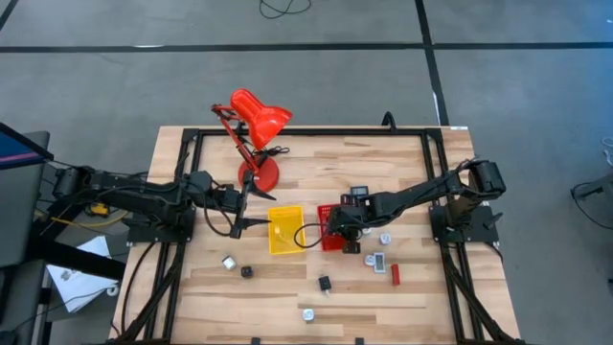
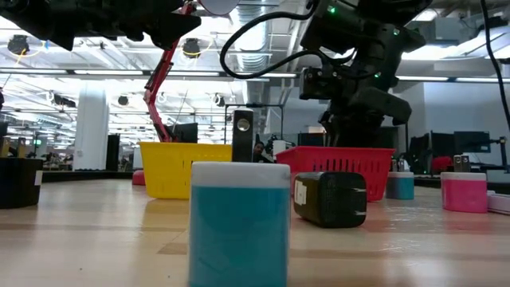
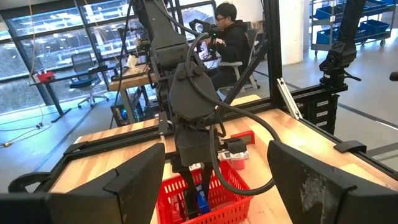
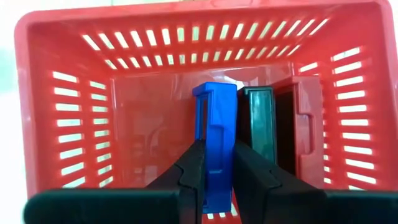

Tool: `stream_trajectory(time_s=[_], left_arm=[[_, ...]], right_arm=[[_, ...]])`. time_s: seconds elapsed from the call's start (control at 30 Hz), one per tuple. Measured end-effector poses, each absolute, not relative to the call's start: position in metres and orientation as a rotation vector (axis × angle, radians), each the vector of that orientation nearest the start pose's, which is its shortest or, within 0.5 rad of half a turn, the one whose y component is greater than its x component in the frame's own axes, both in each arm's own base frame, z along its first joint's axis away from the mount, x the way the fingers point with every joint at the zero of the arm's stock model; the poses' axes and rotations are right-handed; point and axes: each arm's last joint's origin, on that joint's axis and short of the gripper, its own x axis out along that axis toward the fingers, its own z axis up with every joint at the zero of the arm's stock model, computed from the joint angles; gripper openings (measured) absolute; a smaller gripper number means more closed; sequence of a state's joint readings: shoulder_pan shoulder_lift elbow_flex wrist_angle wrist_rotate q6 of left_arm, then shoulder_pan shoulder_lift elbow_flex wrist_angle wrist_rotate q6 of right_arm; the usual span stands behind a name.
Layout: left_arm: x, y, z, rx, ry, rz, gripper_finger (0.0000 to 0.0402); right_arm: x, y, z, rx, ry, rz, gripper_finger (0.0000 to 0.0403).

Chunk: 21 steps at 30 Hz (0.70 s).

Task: Pick & Place Office items
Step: Put the blue digital timer into the red bin

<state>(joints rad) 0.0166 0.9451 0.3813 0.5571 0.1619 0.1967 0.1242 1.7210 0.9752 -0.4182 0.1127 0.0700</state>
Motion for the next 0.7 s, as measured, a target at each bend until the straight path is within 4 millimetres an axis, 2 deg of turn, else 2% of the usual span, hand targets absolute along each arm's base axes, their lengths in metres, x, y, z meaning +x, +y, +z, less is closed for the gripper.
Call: stream_trajectory(time_s=[0.33, 0.7], left_arm=[[0.2009, -0.0013, 0.2366, 0.196, -0.008, -0.146, 0.0278], [0.2009, -0.0013, 0.2367, 0.196, -0.008, -0.145, 0.0278]], right_arm=[[0.3155, 0.0362, 0.1534, -0.071, 1.164, -0.03, 0.0058], [0.315, 0.0361, 0.1531, -0.075, 1.171, -0.029, 0.0106]])
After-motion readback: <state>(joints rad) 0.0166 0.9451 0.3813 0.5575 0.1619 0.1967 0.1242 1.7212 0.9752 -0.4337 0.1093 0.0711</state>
